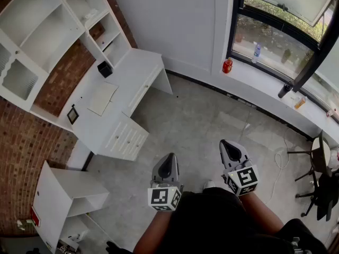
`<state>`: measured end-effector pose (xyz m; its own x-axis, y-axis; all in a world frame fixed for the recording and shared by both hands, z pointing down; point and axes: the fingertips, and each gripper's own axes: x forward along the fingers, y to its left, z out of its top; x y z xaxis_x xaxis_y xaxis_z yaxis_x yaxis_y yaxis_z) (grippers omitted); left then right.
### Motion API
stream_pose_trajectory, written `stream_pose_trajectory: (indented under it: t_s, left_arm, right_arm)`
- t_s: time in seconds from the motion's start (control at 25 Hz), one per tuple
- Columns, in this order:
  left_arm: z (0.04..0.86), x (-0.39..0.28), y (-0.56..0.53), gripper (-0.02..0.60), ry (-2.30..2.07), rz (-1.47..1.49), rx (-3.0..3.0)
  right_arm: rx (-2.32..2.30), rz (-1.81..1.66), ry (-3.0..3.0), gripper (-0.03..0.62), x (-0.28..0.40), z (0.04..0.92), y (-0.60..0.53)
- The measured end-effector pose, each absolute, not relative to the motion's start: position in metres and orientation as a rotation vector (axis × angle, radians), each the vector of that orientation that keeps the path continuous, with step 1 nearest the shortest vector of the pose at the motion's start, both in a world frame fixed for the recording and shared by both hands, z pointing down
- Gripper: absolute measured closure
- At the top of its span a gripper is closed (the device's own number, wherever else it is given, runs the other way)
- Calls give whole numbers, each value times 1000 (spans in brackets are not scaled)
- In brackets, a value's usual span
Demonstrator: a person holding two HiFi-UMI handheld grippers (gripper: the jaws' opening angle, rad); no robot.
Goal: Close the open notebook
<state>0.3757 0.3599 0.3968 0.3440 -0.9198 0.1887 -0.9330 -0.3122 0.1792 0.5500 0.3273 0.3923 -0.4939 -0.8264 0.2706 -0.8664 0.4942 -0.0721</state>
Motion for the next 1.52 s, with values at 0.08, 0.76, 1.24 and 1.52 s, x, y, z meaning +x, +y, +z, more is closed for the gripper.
stream_pose_trajectory:
  t_s: [0.08, 0.76, 1.24, 1.52]
  left_arm:
    - [397, 377, 360, 574, -1668, 76, 2358]
    - [397, 409, 364, 572, -1655, 9, 2320]
    - [416, 426, 372, 330, -1679, 99, 2320]
    - [415, 442, 370, 330, -1693, 100, 2312]
  right_arm:
    - [1452, 281, -2541, 599, 551, 391, 327]
    - [1441, 325, -2554, 597, 583, 395, 338]
    - [1529, 350, -2443, 336, 641, 414, 339]
    - [1512, 382, -2468, 335, 656, 418, 339]
